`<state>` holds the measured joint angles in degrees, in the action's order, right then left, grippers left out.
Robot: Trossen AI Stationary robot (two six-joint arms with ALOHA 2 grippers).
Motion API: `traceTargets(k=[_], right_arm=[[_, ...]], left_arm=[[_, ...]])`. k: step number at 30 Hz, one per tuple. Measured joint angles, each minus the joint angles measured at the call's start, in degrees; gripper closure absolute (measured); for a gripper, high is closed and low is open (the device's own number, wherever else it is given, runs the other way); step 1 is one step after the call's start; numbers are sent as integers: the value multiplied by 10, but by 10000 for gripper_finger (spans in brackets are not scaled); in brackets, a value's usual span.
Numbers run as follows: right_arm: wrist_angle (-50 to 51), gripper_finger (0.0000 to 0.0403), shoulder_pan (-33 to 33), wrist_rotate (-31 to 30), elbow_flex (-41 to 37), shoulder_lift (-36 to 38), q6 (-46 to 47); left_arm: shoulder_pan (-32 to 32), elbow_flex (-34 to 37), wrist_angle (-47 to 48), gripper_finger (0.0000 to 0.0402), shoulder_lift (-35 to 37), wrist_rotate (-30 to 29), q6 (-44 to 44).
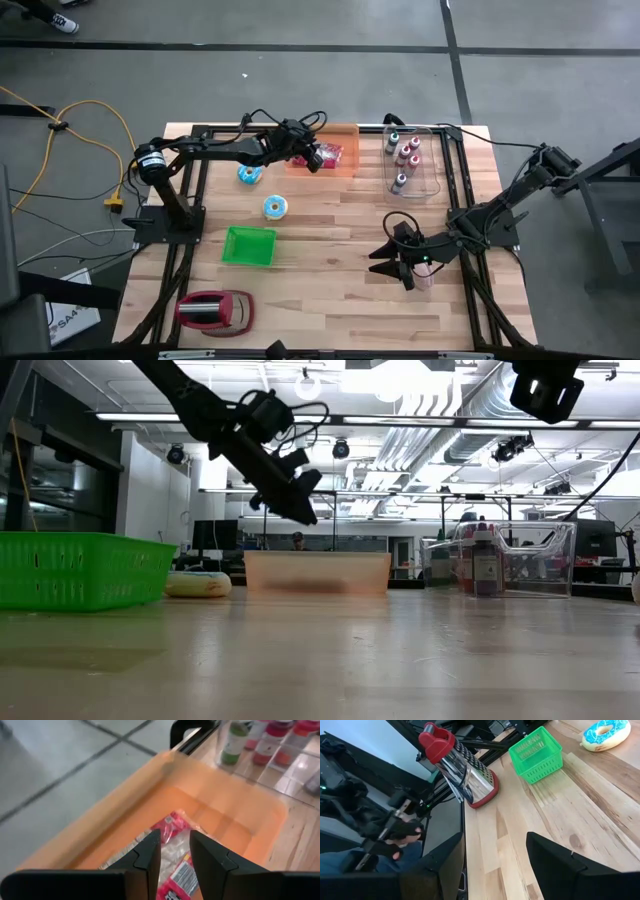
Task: Pick & Place Food Item
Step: Put the bottom blue donut into the green bin
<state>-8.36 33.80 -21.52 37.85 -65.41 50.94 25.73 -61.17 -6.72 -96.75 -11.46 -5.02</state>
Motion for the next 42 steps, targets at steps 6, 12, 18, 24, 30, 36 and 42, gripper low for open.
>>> traceTargets(k=[6, 12, 18, 24, 30, 36, 42], right_arm=[[9, 199, 0, 0, 0, 0, -1], [24, 199, 0, -19, 0, -5, -3], [40, 199, 0, -27, 0, -6, -16], [42, 199, 0, -36, 0, -6, -17], [48, 199, 0, -39, 0, -6, -20], [48, 199, 0, -39, 0, -6, -31], [48, 199, 0, -39, 0, -6, -32]], left_arm=[[-37, 0, 6, 302, 47, 22, 66], [-93, 0, 78, 302, 100, 52, 72], [-149, 0, 177, 302, 133, 12, 56], [-184, 0, 263, 302, 145, 0, 21], [-192, 0, 356, 302, 144, -1, 0], [-191, 0, 403, 302, 144, 4, -14], [-210, 0, 410, 302, 144, 66, -24]])
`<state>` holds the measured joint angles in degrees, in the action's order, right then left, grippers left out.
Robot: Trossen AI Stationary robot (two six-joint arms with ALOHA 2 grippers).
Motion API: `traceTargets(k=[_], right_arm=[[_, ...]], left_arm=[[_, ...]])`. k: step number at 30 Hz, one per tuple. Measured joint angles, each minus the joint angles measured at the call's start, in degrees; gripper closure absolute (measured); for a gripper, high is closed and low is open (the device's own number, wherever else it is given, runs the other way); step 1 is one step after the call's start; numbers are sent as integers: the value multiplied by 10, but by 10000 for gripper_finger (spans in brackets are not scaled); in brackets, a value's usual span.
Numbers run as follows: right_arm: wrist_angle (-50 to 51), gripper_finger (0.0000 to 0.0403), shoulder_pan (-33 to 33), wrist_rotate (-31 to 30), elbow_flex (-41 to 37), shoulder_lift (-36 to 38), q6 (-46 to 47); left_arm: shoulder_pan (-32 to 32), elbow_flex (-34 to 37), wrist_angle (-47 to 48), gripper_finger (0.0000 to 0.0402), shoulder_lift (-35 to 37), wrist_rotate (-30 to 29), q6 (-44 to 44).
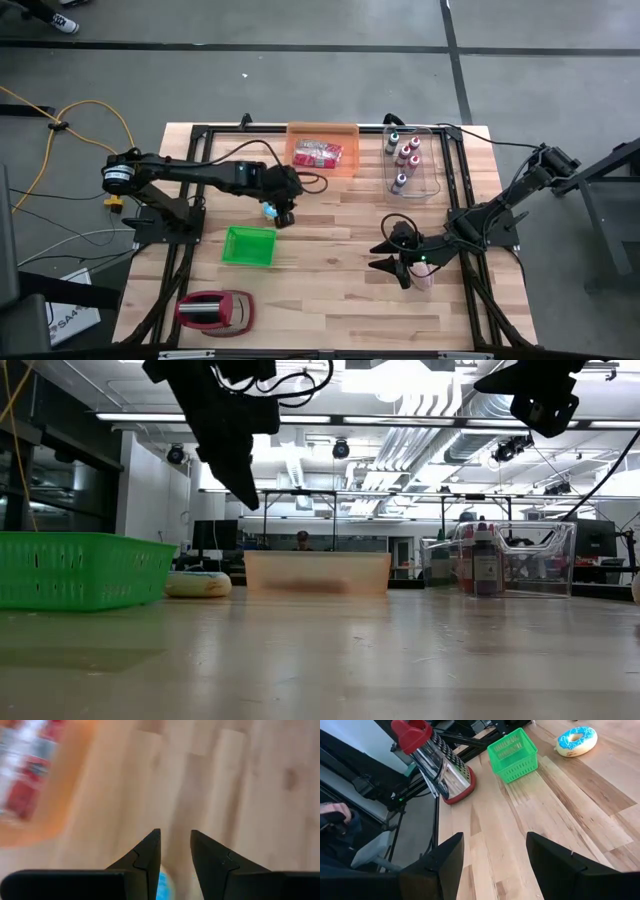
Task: Pick & Place Food Item
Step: Put the bottom blue donut into the green bin
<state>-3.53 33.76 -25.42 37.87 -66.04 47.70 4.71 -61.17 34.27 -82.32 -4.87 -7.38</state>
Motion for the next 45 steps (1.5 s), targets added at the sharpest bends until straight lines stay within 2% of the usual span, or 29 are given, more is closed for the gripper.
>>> traceTargets(k=[4, 13, 26, 37, 45], right_arm=[[0, 199, 0, 0, 0, 0, 0], [0, 199, 0, 0, 0, 0, 0], [7, 199, 2, 7, 0, 0, 3], [3, 199, 4, 123, 0, 0, 0], [3, 199, 4, 136, 0, 0, -14]], left_arm=[[-18, 0, 20, 302, 0, 33, -13], [-31, 7, 58, 302, -1, -9, -52], [-31, 11, 63, 302, -60, -14, -142], [-31, 11, 58, 302, -65, -14, -152], [-31, 11, 58, 302, -65, -14, -152]])
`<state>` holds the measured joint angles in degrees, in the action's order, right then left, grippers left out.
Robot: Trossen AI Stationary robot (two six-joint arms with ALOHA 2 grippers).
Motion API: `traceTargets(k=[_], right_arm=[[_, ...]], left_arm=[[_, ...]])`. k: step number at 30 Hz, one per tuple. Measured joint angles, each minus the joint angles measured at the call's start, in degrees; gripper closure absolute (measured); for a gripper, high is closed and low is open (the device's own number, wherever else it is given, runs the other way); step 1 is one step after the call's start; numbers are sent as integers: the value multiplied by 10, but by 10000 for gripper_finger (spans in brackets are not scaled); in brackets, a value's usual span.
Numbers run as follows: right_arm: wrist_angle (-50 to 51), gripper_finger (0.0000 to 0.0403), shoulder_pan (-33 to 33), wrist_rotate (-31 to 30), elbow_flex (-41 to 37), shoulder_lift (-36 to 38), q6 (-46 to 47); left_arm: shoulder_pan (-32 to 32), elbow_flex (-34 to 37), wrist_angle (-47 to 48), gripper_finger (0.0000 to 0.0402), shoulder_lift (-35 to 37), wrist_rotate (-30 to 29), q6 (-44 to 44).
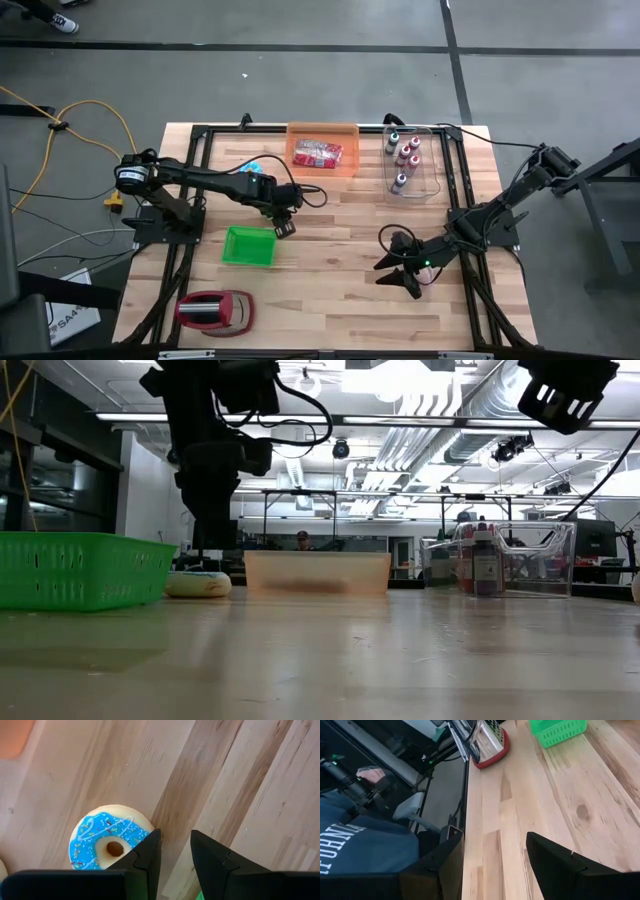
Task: Pick & Place Food Item
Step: Put the bottom blue donut into the green bin
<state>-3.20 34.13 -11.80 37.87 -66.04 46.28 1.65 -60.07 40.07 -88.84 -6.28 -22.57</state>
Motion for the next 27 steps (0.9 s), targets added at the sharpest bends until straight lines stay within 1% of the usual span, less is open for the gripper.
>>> traceTargets(k=[27], right_arm=[[0, 199, 0, 0, 0, 0, 0]], left_arm=[[0, 0, 6, 302, 0, 2, -2]])
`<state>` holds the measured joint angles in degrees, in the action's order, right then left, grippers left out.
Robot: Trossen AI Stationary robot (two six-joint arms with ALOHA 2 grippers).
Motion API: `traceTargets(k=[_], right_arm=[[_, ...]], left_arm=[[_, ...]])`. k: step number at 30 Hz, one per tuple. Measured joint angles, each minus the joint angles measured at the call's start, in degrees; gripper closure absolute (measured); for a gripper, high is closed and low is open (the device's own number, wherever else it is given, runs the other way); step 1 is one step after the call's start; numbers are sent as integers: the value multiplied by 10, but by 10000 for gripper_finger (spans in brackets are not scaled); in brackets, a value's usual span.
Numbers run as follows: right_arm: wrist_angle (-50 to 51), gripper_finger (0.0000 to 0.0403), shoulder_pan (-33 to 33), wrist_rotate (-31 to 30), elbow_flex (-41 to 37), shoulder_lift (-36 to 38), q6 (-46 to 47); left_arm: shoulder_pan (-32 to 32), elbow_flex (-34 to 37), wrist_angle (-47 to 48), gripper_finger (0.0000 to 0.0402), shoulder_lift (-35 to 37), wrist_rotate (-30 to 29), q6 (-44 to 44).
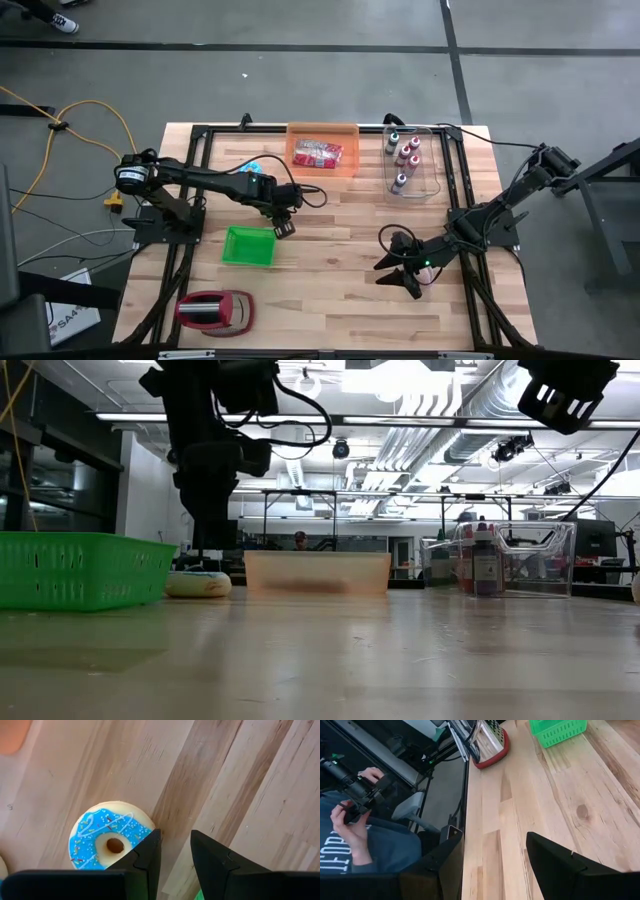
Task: Pick & Place Food Item
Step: Put the bottom blue donut into the green bin
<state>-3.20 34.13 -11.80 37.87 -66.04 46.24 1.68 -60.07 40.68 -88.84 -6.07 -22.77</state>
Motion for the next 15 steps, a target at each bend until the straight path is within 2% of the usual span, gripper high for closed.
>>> traceTargets(k=[11, 15], right_arm=[[0, 199, 0, 0, 0, 0, 0], [0, 199, 0, 0, 0, 0, 0]], left_arm=[[31, 0, 40, 301, 0, 1, 9], [32, 0, 44, 284, 0, 3, 9]])
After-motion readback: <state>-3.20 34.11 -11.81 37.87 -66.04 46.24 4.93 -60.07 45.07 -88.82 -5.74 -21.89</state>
